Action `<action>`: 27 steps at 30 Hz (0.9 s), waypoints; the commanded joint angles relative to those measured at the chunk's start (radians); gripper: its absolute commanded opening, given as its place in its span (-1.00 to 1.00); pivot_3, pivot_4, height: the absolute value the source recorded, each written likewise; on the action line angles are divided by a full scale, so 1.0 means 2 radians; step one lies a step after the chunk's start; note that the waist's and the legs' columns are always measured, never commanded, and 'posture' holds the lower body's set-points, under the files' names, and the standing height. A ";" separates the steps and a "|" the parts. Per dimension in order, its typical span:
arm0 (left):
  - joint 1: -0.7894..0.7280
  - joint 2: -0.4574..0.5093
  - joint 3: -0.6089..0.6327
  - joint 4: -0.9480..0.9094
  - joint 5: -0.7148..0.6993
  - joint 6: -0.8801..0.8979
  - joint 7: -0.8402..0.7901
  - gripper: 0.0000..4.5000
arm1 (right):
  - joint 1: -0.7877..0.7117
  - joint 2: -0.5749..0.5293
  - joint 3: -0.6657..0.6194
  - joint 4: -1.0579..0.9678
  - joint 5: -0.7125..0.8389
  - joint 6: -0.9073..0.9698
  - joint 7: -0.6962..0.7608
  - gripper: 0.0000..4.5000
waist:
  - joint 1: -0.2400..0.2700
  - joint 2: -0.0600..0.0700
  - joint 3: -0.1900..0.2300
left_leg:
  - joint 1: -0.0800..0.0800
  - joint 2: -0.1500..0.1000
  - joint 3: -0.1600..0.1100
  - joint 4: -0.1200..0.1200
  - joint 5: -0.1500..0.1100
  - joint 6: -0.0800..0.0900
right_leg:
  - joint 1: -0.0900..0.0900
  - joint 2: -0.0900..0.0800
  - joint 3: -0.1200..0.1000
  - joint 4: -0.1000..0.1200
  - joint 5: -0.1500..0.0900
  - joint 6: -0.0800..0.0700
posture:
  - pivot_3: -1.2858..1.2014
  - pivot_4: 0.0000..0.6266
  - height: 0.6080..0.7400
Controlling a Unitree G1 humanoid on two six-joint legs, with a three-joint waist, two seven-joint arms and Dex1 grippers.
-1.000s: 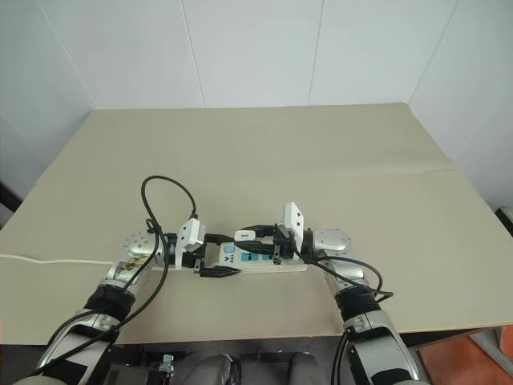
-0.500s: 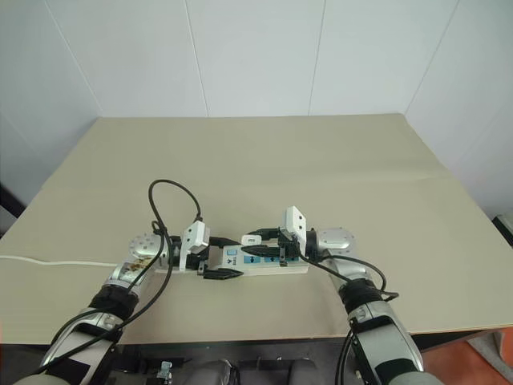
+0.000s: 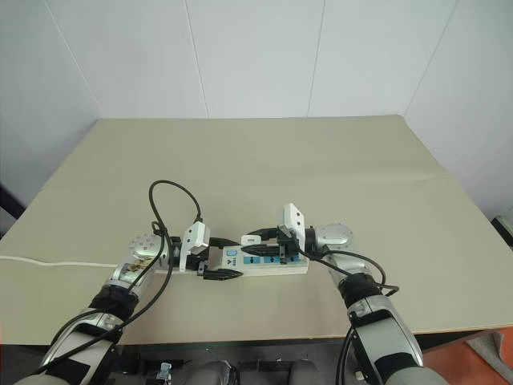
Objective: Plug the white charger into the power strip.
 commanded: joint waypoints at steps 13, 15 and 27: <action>0.009 0.007 -0.006 0.009 0.020 -0.011 -0.004 0.45 | 0.031 -0.028 0.013 0.012 -0.034 0.079 0.027 0.97 | 0.000 0.000 0.000 | -0.001 0.000 0.000 0.000 0.000 0.000 | -0.001 0.000 0.000 0.000 0.000 0.000 | 0.03 -0.52 1.00; 0.006 0.009 -0.004 0.007 0.017 -0.006 -0.008 0.61 | 0.034 -0.027 0.012 0.008 -0.037 0.069 0.021 1.00 | 0.000 0.000 0.000 | -0.001 0.000 0.000 0.000 0.000 0.000 | -0.001 0.000 0.000 0.000 0.000 0.000 | 0.03 -0.52 1.00; 0.015 0.076 0.051 -0.097 -0.037 0.046 -0.038 0.99 | 0.065 -0.046 -0.020 -0.072 -0.016 0.063 0.017 1.00 | 0.000 0.000 0.000 | -0.003 0.001 0.000 0.000 0.000 0.000 | -0.003 0.000 0.000 0.000 0.000 0.000 | 0.03 -0.52 1.00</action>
